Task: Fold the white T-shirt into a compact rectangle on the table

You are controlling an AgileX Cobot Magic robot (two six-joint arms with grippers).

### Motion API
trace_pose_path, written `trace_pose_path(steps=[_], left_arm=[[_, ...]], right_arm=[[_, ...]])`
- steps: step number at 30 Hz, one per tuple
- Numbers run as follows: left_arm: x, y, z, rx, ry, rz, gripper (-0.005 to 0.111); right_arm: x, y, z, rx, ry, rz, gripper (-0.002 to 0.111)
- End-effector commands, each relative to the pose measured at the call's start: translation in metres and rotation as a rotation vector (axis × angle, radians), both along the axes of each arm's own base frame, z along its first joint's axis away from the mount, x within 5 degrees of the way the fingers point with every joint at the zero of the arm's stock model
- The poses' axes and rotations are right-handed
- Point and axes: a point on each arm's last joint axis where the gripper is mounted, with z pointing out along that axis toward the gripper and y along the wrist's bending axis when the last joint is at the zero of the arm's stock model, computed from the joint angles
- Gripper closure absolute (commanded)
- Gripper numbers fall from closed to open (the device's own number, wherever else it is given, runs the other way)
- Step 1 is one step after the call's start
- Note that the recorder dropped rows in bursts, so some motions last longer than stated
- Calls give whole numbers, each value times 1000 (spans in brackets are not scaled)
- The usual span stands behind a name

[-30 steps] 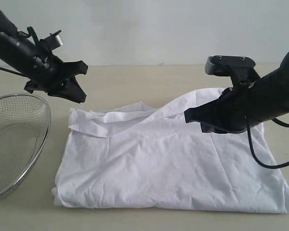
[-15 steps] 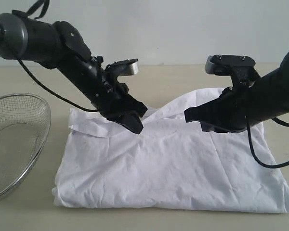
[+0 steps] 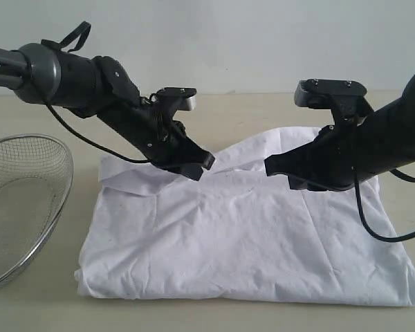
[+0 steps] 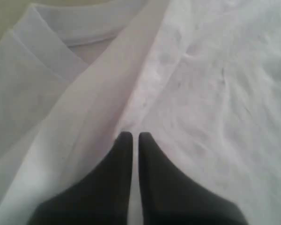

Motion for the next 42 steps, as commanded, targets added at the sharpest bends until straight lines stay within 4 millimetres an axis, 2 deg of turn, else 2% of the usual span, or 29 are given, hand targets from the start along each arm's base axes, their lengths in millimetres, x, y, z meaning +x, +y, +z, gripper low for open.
trace_pose_path(steps=[1, 12, 20, 22, 26, 28, 31, 38, 42], left_arm=[[5, 0, 2, 22, -59, 23, 102], [21, 21, 5, 77, -95, 127, 102], [42, 22, 41, 58, -147, 135, 102], [42, 22, 53, 88, -125, 91, 102], [31, 19, 74, 130, 14, -55, 102], [21, 16, 73, 155, 68, -161, 102], [11, 16, 66, 179, 124, -231, 102], [-6, 17, 43, 147, 262, -233, 102], [-12, 11, 29, 138, 254, -217, 102]], right_arm=[[-1, 0, 0, -4, 3, 10, 108], [-1, 0, 0, -2, 5, 9, 108], [-1, 1, -1, 0, 11, 10, 108], [-2, 1, -1, -1, 18, 15, 108], [-1, 1, -1, -5, 10, 18, 108], [-1, 0, 0, -5, 7, 16, 108], [-1, 0, 0, -4, 7, 15, 108], [-1, 0, 0, -5, 1, 12, 108], [-1, 0, 0, -5, 1, 12, 108]])
